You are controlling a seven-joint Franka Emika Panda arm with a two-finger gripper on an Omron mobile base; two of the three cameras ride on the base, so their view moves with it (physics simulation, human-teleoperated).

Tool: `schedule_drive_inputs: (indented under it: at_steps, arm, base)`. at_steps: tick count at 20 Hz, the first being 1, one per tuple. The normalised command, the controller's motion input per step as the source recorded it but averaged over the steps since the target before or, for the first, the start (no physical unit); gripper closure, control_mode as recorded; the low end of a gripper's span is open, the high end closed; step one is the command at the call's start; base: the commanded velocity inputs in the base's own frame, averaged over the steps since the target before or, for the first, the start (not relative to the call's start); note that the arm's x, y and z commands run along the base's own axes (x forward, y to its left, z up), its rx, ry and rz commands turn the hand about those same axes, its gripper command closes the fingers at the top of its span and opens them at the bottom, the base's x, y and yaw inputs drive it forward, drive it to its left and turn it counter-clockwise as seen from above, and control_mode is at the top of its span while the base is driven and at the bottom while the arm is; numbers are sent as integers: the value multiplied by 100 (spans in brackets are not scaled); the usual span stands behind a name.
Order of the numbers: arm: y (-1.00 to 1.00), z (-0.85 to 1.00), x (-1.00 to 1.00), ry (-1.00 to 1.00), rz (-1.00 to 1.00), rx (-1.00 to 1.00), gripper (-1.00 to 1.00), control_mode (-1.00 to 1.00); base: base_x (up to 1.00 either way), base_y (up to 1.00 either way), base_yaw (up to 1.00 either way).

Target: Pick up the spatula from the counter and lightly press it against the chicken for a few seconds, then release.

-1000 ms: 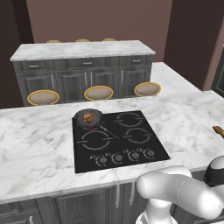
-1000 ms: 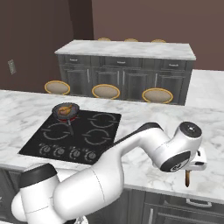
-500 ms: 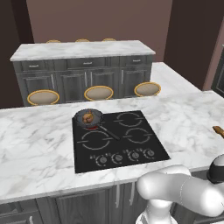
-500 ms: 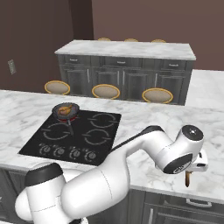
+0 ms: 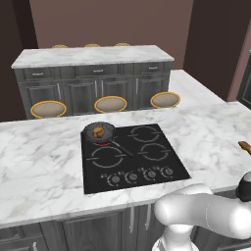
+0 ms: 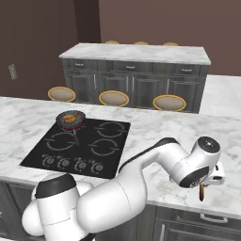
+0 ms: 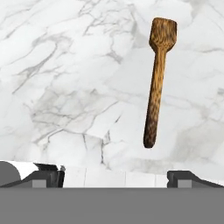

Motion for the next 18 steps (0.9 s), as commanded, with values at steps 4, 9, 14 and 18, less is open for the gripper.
schedule_drive_inputs:
  at_steps: [4,9,14,18]
  arm:
    - [-9,-17,17,2,0,0,-100,-100]
    - [-14,-19,17,2,0,0,-100,-100]
    - [-14,-19,14,1,1,0,-100,-100]
    - [-12,-16,8,1,0,0,-100,-100]
  base:
    - [0,0,0]
    - [0,0,0]
    - [0,0,0]
    - [0,0,0]
